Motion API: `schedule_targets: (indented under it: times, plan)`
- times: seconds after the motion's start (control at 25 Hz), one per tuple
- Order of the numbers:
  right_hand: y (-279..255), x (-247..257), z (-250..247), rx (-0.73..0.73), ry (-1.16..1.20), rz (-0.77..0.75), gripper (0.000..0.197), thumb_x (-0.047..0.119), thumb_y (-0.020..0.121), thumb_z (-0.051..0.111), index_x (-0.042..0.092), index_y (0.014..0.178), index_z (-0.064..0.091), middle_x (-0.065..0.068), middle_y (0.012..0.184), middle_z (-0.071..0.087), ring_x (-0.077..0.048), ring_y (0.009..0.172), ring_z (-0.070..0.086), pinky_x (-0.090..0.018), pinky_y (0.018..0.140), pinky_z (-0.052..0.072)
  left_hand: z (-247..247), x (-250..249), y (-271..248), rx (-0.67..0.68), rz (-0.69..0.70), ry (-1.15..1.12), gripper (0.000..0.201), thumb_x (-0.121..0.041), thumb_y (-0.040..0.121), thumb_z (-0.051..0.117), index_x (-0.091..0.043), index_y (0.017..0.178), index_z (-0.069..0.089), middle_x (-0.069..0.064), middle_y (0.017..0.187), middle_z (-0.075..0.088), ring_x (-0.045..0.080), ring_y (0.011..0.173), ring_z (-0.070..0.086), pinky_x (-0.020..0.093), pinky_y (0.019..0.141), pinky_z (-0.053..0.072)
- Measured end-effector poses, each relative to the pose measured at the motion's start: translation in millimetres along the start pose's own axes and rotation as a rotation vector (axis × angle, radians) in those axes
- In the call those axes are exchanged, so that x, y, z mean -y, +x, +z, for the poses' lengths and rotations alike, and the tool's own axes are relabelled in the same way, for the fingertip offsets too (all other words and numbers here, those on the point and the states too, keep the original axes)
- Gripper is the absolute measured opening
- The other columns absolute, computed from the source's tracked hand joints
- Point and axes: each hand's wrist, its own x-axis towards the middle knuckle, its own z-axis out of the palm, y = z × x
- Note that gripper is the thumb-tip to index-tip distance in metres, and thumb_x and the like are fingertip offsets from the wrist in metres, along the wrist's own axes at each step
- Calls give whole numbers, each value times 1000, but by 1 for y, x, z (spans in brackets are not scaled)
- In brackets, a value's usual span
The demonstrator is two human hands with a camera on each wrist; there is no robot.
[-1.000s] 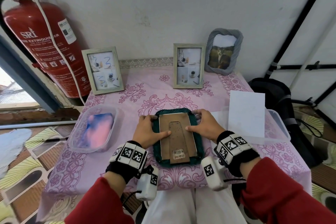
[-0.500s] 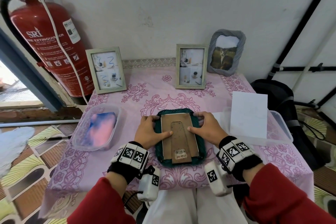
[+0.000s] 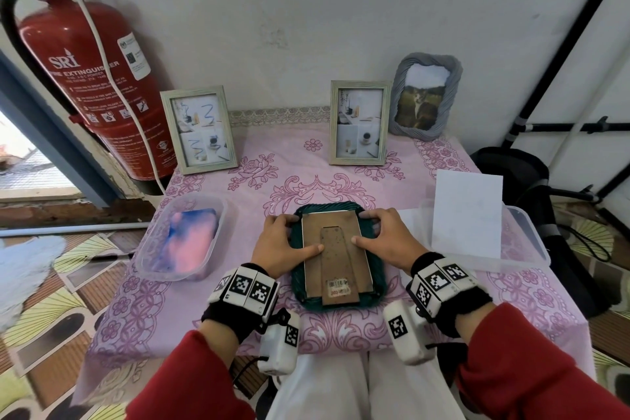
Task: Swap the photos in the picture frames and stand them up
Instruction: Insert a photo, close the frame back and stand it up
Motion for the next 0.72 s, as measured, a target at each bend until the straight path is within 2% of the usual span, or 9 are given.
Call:
schedule_targets:
  times: [0.2, 0.36, 0.48, 0.72]
  plan:
    - [1, 5, -1, 42, -71, 1, 56, 19, 78, 72, 10, 128, 47, -13, 126, 37, -26, 117, 45, -37, 108, 36, 0, 1, 1, 9, -7, 3, 70, -32, 67, 82, -12, 124, 46, 0, 114, 35, 16, 99, 54, 30, 95, 47]
    - [3, 8, -5, 71, -124, -9, 56, 20, 78, 72, 10, 127, 47, -13, 127, 36, -26, 117, 44, -37, 107, 36, 0, 1, 2, 9, -6, 8, 70, -32, 67, 82, -12, 124, 46, -1, 112, 34, 20, 103, 55, 33, 96, 47]
    - [2, 9, -5, 74, -136, -15, 56, 21, 78, 72, 9, 127, 47, -13, 126, 37, -21, 107, 44, -37, 106, 38, 0, 2, 3, 17, -6, 5, 70, -32, 67, 82, -12, 124, 46, 0, 114, 34, 21, 104, 54, 34, 97, 47]
    - [-1, 11, -4, 66, -144, -21, 58, 21, 80, 71, 9, 130, 45, -13, 127, 37, -26, 117, 45, -36, 107, 37, 0, 3, 2, 19, 16, 7, 69, -32, 68, 81, -18, 126, 46, -1, 112, 34, 22, 105, 54, 33, 98, 46]
